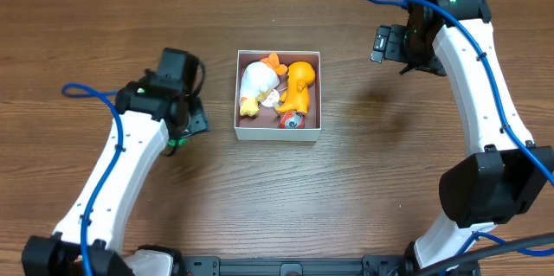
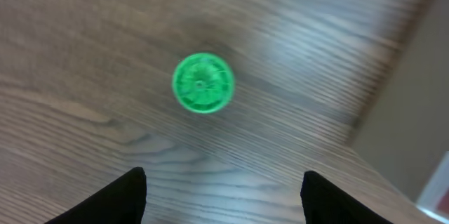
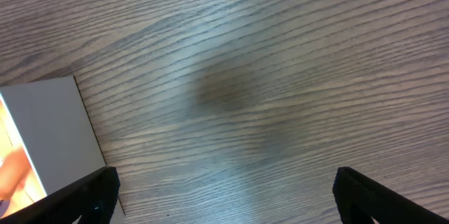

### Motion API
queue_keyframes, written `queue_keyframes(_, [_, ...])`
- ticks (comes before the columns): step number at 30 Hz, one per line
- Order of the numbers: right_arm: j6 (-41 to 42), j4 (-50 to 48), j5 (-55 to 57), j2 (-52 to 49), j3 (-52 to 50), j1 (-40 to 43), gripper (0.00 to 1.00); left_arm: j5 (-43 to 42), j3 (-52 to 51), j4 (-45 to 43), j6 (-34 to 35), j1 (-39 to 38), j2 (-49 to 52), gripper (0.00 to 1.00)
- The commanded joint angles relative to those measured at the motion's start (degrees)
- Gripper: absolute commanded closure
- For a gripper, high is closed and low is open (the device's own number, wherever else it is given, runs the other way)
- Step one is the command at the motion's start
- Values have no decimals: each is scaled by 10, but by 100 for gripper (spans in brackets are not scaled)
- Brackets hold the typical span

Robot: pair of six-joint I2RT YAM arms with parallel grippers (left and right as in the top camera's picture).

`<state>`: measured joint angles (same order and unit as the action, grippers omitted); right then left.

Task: Pack container
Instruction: 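Move left gripper back over the green round toy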

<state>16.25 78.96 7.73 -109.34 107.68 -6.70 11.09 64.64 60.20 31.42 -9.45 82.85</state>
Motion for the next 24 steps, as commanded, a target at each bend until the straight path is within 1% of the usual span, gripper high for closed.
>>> queue_keyframes(1, [-2, -2, 4, 14, 12, 0, 0, -17, -10, -12, 8, 32, 13, 29])
queue_keyframes(5, [-2, -2, 4, 14, 12, 0, 0, -10, -16, -27, 7, 35, 32, 28])
queue_keyframes(9, [-1, -2, 4, 14, 12, 0, 0, -10, -31, -61, 7, 35, 56, 27])
queue_keyframes(12, [-2, -2, 4, 14, 12, 0, 0, 11, -37, -80, 7, 36, 77, 23])
queue_keyframes(15, [-1, -2, 4, 14, 12, 0, 0, 31, -37, -102, 7, 36, 100, 0])
queue_keyframes(21, [-1, -2, 4, 14, 12, 0, 0, 28, -37, -136, 6, 39, 139, 0])
queue_keyframes(24, [-1, -2, 4, 14, 12, 0, 0, 28, -37, -154, -8, 39, 156, 0])
